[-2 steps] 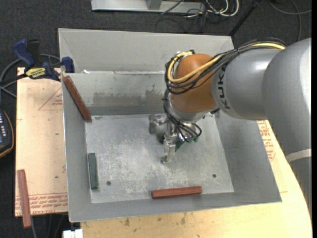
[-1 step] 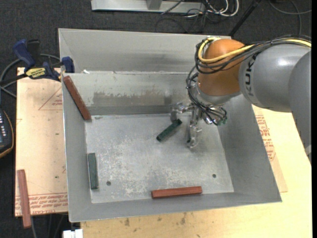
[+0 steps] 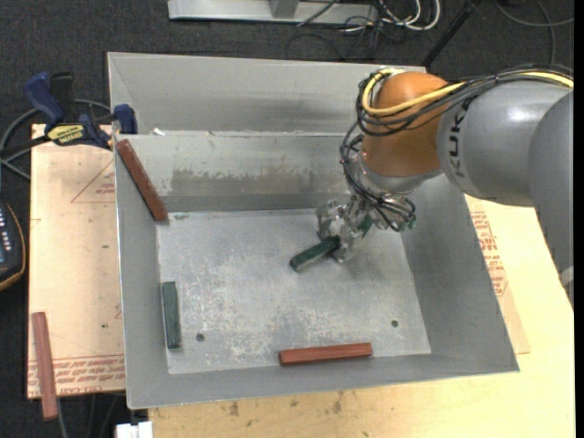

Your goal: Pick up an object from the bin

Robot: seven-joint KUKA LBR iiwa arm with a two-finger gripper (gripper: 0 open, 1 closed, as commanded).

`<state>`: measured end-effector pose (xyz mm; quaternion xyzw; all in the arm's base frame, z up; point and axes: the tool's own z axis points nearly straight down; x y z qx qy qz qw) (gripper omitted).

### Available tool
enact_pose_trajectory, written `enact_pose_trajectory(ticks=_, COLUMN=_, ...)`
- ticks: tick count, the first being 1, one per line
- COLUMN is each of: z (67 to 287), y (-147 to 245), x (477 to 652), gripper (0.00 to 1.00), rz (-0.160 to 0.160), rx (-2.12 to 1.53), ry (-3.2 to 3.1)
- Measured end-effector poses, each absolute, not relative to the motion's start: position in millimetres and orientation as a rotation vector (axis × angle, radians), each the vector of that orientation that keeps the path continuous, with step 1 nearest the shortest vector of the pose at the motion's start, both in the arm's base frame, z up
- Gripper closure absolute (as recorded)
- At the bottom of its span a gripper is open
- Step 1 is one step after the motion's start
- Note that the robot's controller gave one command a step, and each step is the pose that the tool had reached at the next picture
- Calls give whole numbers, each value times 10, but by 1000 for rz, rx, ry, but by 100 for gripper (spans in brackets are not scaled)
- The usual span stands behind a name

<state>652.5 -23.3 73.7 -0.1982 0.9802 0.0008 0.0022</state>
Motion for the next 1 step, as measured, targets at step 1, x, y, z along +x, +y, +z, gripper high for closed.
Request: enact_pose_trajectory(ticks=1, z=2185, y=-552, x=5895, gripper=100, rz=-5, rx=-639, ry=3066)
